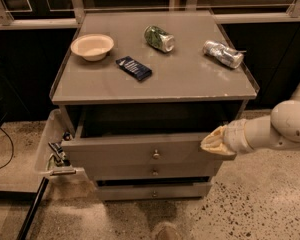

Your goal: Close top drawer

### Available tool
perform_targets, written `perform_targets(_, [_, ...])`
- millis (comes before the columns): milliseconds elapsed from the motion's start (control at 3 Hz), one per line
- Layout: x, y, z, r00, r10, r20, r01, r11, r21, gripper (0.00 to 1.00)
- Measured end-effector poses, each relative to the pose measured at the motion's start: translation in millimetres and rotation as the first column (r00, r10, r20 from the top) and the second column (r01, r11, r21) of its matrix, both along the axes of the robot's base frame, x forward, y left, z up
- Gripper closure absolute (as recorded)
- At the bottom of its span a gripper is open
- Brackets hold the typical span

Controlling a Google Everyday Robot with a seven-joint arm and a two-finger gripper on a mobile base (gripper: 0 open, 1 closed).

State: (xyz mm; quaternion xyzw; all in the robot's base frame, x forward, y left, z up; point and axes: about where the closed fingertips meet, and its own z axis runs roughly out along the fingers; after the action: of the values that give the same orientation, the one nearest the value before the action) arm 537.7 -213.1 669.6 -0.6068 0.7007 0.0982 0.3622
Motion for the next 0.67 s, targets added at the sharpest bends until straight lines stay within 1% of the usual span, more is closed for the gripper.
perform_targets(333, [18.6,-5.5,-0.7,0.9999,-0.005,0.01,0.006,1.0,-0.021,1.0])
perform_targets(667, [18.6,-5.5,-0.8,0.9999,-0.005,0.01,0.006,1.0,-0.021,0.82])
